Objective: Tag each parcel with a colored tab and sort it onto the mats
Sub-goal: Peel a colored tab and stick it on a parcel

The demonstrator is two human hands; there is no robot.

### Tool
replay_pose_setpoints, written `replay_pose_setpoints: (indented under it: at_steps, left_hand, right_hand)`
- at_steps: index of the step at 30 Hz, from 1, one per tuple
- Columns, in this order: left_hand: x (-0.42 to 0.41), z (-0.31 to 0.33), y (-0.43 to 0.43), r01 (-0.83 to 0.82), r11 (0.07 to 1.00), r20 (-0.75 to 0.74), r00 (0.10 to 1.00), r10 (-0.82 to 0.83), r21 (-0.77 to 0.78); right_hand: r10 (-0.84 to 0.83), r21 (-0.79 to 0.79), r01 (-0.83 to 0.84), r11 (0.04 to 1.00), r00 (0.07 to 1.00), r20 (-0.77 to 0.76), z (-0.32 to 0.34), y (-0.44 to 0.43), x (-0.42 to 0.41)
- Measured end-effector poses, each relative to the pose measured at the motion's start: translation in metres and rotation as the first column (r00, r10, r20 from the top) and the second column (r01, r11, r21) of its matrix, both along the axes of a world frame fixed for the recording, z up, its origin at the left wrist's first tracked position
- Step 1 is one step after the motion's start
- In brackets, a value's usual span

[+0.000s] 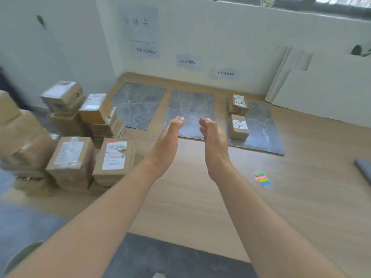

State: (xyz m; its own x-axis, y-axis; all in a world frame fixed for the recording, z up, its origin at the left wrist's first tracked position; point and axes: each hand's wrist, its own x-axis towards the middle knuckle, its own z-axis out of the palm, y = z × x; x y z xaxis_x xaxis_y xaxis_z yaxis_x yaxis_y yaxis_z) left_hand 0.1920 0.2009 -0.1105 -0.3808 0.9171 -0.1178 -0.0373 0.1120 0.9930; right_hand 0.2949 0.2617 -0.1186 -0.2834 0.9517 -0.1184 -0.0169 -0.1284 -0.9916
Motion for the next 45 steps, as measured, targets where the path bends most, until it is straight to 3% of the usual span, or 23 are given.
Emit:
replay_pose_setpoints:
  at_steps: [13,19,25,33,45]
  left_hand:
    - [-0.112,-0.055,-0.123,-0.347,0.929,0.020,0.936,0.352,-0.125]
    - [-0.170,-0.063,-0.138,-0.264,0.957,0.099,0.956,0.275,-0.117]
    - [-0.230,-0.115,-0.128,-0.186,0.967,0.112,0.972,0.207,-0.173]
    - [-0.268,-0.188,-0.113,-0.054,0.960,0.078,0.994,0.079,-0.273]
    - [-0.228,-0.134,-0.083,0.002,0.977,0.129,0.991,0.026,-0.212]
  right_hand:
    - [0.307,-0.112,-0.296,0.949,0.947,0.098,-0.048,-0.092,-0.102]
    - [0.263,-0.157,-0.241,0.958,0.954,0.143,-0.071,-0.109,-0.166]
    - [0.164,-0.197,-0.113,0.974,0.950,0.267,-0.141,-0.106,-0.216]
    - [0.058,-0.359,0.063,0.931,0.947,0.316,-0.179,-0.103,-0.245]
    - [-0.072,-0.286,0.134,0.949,0.973,0.218,-0.158,-0.086,-0.210]
